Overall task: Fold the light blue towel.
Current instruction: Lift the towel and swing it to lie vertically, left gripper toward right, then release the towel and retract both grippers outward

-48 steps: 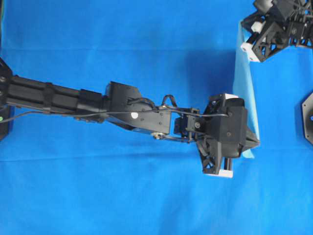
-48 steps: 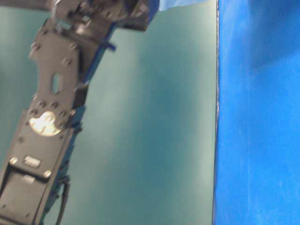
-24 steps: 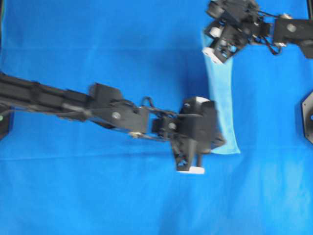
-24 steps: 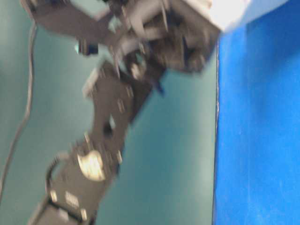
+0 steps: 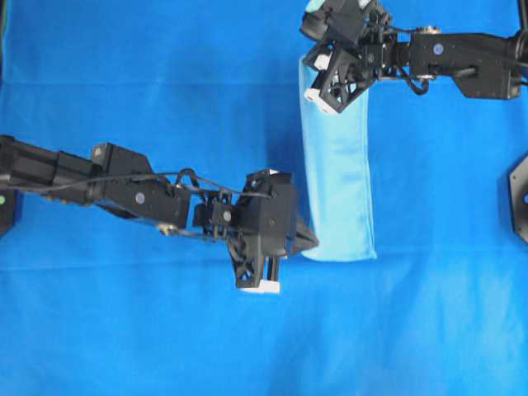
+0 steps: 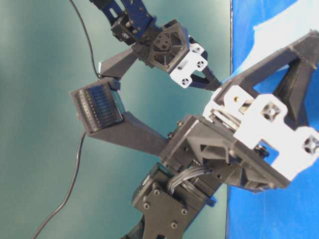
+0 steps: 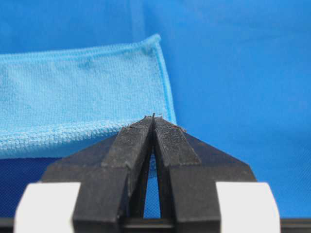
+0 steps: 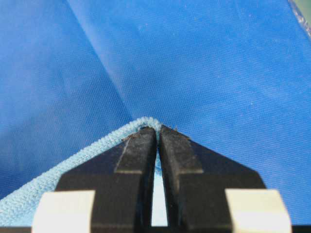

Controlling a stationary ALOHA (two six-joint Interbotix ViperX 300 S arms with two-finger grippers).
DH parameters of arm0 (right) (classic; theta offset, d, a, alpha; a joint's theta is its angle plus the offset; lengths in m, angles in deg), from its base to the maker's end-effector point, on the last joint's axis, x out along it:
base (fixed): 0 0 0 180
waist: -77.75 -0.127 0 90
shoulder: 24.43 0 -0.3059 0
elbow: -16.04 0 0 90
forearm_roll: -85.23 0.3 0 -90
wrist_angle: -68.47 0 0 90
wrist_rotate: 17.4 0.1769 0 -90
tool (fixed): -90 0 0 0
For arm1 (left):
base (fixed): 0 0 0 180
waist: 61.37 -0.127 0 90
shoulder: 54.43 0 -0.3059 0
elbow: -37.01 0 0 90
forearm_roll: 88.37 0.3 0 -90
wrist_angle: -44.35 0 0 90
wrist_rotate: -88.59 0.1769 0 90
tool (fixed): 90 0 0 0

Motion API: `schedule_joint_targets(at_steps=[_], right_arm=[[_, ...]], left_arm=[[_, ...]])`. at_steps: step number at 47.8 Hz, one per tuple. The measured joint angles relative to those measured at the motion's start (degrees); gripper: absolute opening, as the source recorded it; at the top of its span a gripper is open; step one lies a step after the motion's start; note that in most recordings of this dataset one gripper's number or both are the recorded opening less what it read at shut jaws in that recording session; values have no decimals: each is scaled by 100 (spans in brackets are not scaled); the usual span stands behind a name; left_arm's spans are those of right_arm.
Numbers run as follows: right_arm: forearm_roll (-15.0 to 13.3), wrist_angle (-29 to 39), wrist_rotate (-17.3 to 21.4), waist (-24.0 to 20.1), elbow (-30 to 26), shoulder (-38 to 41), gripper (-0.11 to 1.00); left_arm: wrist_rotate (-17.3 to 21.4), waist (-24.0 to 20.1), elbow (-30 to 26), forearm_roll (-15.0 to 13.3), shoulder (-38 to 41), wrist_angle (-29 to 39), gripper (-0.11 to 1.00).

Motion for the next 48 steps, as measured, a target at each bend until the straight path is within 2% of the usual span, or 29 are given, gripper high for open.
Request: schedule_joint_targets(at_steps=[7,10,13,18,22,24,26,36,43,48], right_arm=[[-9,-141,0,9,0,44,4],[-9,-167,9,0,0,70,5],[-9,-167,9,0,0,79,12],[-9,-158,26,9,0,79,44],[-9,-132,44,9,0,70,65],[-9,-97,62,9,0,79,67],[-9,-44,62,9,0,79,65],[-9,62,70,9,26,26,64],[0,79,79,-35,325,-422,64],[9,70,97,-158,624,-914,64]], left_arm=[[0,0,9,0,0,-44,2],[9,-9,9,0,0,-70,5],[0,-26,9,0,0,-79,19],[35,-62,62,0,9,-70,49],[141,-79,132,0,0,26,72],[193,-79,176,0,0,97,81],[246,-79,202,0,-26,193,86],[369,-114,343,0,-545,896,86],[378,-185,519,0,-1081,1266,86],[387,-290,738,0,-1477,1292,86]])
